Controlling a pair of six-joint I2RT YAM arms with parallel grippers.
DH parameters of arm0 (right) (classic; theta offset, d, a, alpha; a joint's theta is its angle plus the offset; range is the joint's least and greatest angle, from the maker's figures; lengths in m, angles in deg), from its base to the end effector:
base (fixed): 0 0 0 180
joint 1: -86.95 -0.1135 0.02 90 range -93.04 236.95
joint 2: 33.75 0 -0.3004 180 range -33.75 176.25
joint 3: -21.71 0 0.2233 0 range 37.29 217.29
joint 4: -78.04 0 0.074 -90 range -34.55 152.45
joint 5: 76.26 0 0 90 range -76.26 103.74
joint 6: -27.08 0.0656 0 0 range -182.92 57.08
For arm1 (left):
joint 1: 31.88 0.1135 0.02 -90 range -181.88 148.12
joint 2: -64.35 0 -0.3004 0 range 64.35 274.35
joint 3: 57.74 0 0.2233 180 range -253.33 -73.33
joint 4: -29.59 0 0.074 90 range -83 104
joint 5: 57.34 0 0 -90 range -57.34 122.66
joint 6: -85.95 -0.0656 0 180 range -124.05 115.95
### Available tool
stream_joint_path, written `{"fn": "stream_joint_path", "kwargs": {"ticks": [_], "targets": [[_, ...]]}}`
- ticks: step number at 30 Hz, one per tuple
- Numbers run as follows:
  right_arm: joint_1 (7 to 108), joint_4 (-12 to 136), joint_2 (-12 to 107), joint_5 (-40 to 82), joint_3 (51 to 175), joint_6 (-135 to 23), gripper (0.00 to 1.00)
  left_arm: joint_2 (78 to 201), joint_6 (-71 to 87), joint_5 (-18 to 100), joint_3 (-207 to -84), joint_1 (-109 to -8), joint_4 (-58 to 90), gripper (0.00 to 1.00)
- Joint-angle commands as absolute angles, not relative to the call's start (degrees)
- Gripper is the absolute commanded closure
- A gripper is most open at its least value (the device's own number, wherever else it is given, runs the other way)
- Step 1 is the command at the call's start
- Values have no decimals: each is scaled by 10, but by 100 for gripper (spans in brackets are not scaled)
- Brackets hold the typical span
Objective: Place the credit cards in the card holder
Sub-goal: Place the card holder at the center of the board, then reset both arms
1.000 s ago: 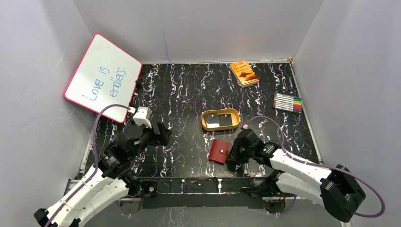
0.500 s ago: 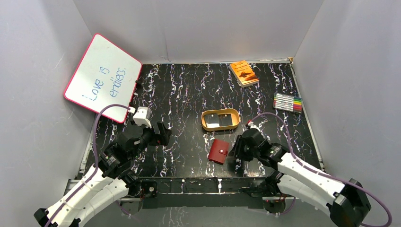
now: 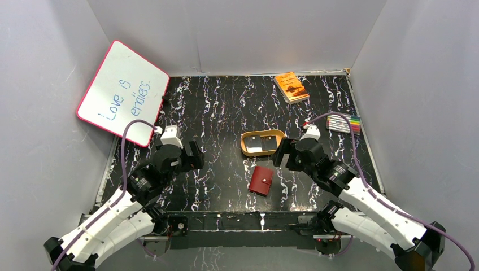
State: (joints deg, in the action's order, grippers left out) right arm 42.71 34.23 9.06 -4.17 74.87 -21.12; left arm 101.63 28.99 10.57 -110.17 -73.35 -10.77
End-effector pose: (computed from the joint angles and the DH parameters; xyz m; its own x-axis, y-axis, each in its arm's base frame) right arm 0.1094 0.0784 0.2825 -0.6144 0.2869 -0.7349 -0.0946 0.8980 0.4297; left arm 0.1051 -0.0600 0.2964 -0.4631 -0.2649 -0.8458 0.1267 0.9247 -0.3590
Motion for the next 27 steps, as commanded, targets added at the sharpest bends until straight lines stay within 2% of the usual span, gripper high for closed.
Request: {"fn": "stream_joint_path", "kwargs": {"ticks": [1, 8, 11, 15, 20, 25, 27], "targets": [[429, 380, 99, -96, 782, -210, 1, 1017, 343, 70, -1128, -735, -123, 6], [429, 451, 90, -171, 769, -196, 2, 1006, 518, 50, -1089, -735, -127, 6], [429, 437, 103, -213, 784, -213, 1, 1013, 509, 53, -1101, -735, -139, 6], [429, 436, 114, -226, 832, -282, 1, 1067, 500, 20, -1204, -735, -226, 6], [428, 494, 113, -226, 911, -362, 1, 1084, 387, 16, -1321, -735, -208, 6], [429, 409, 194, -231, 1129, -473, 2, 1139, 303, 86, -1478, -735, -211, 6], [429, 423, 209, -236, 1192, -509, 2, 1158, 269, 94, -1537, -735, -216, 6]]}}
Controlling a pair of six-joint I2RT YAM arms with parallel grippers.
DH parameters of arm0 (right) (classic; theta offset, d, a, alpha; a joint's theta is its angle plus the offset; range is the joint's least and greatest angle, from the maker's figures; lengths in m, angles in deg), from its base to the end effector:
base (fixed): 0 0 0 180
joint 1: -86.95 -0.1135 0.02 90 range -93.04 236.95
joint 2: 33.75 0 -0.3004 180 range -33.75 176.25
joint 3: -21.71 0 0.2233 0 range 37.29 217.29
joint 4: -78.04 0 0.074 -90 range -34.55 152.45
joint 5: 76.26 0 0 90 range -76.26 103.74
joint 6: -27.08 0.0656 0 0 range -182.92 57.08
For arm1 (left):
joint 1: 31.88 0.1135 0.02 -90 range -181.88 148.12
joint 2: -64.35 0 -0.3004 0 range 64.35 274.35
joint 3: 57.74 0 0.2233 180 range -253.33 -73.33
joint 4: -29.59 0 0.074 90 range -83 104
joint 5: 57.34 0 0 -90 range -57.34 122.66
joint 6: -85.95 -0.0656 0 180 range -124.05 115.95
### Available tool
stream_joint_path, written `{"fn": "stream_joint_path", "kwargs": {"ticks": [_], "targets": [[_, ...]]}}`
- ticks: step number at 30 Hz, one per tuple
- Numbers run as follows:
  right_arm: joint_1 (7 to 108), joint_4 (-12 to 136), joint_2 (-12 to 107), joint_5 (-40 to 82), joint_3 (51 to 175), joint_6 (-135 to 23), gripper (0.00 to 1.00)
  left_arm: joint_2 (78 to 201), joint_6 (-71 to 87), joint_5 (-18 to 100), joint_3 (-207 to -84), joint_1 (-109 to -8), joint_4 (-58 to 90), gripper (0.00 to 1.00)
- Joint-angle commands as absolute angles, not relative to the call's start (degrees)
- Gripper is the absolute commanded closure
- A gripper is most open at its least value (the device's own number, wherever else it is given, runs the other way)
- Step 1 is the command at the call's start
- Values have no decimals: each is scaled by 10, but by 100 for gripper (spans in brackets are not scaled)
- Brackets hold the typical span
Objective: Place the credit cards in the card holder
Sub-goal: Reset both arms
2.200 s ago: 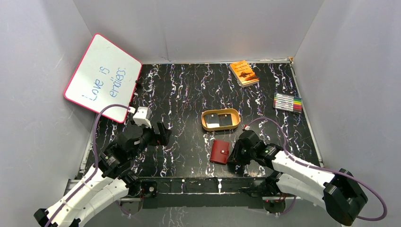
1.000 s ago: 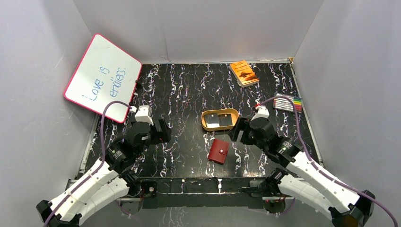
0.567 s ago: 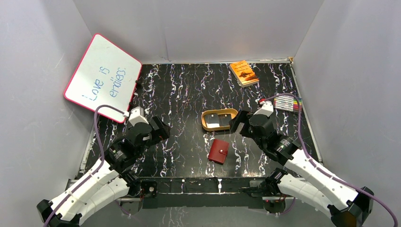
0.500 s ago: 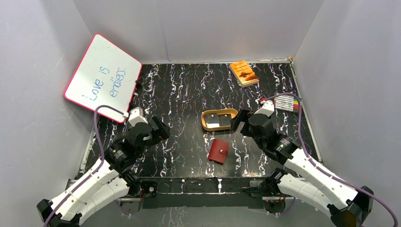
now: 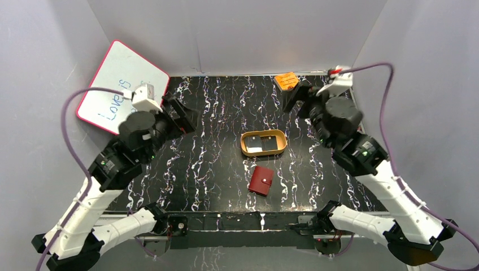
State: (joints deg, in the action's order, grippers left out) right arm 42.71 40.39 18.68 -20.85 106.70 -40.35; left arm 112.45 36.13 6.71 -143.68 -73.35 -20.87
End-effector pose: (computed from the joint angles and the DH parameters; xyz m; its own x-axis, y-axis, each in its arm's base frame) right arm 0.1353 0.0797 0.4604 -0.1236 0.3206 -0.9391 -0.1319 0.9327 0.3358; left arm 0.1130 -0.0616 0.4450 -0.3028 -0.5066 -0.8072 0.1049 0.8242 -0.5566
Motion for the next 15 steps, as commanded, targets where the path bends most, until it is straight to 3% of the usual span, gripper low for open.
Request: {"fn": "stream_joint_path", "kwargs": {"ticks": [1, 6, 11, 15], "targets": [[429, 443, 211, -234, 1211, -533, 2, 1166, 246, 107, -1559, -735, -219, 6], [428, 480, 260, -292, 1340, -649, 1, 1187, 209, 54, -1634, -735, -217, 6], [409, 586, 283, -397, 1367, -743, 1, 1248, 173, 1, -1742, -735, -220, 6], [405, 601, 310, -397, 1385, -755, 1, 1288, 136, 23, -1808, -735, -185, 6]]}}
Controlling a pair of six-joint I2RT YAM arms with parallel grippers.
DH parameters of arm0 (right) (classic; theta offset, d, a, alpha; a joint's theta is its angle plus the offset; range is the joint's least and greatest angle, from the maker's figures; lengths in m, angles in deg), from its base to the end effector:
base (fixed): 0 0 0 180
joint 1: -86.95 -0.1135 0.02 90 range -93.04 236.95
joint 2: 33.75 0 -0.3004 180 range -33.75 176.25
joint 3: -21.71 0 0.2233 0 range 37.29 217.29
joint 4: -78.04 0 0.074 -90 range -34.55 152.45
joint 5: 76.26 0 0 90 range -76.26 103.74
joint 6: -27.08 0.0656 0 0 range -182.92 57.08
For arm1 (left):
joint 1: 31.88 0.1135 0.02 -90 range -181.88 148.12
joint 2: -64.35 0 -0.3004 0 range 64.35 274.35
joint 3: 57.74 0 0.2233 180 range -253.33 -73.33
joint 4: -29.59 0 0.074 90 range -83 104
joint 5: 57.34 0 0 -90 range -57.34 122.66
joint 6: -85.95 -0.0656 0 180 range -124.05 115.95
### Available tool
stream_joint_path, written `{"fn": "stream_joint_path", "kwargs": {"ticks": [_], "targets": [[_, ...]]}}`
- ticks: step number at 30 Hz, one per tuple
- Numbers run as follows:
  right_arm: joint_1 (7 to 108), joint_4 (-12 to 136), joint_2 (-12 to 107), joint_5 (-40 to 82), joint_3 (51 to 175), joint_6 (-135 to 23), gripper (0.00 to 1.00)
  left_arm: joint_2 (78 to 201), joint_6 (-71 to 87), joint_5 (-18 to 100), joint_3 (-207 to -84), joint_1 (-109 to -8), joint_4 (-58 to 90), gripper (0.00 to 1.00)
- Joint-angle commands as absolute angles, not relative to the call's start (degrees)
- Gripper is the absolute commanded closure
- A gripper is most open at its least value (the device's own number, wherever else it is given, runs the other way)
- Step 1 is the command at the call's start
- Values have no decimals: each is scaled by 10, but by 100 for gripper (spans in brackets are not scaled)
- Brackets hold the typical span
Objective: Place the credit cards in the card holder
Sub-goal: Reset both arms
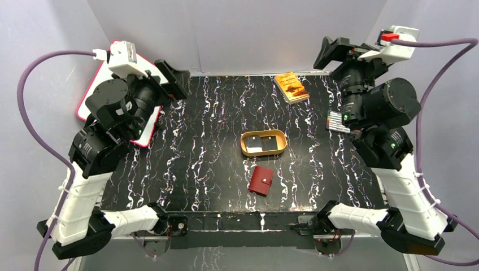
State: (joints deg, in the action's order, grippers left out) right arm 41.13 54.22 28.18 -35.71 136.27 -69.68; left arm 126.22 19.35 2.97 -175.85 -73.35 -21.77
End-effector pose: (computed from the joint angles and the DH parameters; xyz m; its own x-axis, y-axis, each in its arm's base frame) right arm 0.1169 0.0487 0.6122 0.3338 0.2337 -0.9132 0.0373 0.9648 0.2605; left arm 0.1212 -0.0637 0.5752 -0.0231 -0.4400 -0.8977 0.2139 0.8750 -0.4344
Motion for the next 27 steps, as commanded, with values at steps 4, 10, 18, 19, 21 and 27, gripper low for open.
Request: {"fn": "stream_joint_path", "kwargs": {"ticks": [4, 10, 18, 19, 21, 27], "targets": [[405, 550, 324, -351, 1395, -705, 2, 1288, 113, 38, -1816, -735, -113, 6], [405, 631, 233, 7, 1270, -692, 2, 1294, 109, 36, -1834, -735, -99, 5], [405, 589, 251, -88, 1335, -708, 1, 1307, 87, 37, -1906, -735, -104, 5], [405, 613, 245, -85, 1330, -706, 1, 1310, 85, 39, -1920, -737, -101, 5], [405, 656, 236, -77, 1329, -702, 1, 1317, 81, 44, -1942, -739, -96, 5], [405, 664, 238, -65, 1343, -691, 2, 1319, 75, 60, -1960, -745, -85, 5]]}}
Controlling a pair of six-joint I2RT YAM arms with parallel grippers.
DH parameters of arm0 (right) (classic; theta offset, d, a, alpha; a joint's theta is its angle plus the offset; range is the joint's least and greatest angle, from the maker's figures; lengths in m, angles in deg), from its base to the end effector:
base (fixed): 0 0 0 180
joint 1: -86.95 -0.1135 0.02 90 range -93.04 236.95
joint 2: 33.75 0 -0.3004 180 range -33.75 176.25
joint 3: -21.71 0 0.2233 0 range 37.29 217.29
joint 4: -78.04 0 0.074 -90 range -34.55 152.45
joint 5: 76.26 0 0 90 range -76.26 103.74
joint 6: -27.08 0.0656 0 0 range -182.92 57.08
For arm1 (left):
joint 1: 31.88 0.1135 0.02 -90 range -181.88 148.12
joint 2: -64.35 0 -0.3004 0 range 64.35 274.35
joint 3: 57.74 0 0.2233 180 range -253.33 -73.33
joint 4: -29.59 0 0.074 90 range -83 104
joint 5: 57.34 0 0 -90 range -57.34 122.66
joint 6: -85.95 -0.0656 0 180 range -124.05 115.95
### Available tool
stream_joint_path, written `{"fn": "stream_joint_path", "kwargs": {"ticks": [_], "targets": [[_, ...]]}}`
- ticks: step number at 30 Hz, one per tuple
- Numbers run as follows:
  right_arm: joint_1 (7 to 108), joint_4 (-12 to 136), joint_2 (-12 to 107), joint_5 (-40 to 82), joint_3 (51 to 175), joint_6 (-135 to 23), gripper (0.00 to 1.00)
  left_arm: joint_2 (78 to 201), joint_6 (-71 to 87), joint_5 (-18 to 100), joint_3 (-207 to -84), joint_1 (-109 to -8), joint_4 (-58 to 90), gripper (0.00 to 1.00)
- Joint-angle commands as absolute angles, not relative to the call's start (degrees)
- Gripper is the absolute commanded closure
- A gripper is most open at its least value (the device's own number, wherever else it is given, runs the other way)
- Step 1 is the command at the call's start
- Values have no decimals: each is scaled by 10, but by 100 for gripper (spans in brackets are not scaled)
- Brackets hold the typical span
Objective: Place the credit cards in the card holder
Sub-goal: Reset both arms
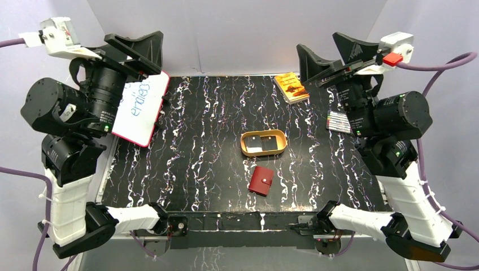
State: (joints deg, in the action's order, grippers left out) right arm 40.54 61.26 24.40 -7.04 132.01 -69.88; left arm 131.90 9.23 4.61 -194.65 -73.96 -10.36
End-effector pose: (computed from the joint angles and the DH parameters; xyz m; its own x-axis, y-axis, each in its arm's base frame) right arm 0.0919 0.0628 0.6233 0.4541 0.3127 -0.8343 -0.4258 0.8987 0.1050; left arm 0.0941 -0.0434 0.6649 0.2887 -0.5338 -0.7948 0.3634 0.8291 -0.4248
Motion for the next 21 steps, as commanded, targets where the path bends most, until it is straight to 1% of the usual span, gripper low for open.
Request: {"fn": "stream_joint_path", "kwargs": {"ticks": [1, 15, 21], "targets": [[404, 663, 238, -66, 1339, -690, 1, 1318, 75, 62, -1956, -745, -85, 5], [405, 687, 198, -108, 1244, -712, 1, 1291, 76, 58, -1898, -745, -82, 5], [405, 690, 188, -104, 1234, -715, 1, 1291, 77, 57, -1888, -745, -83, 5]]}}
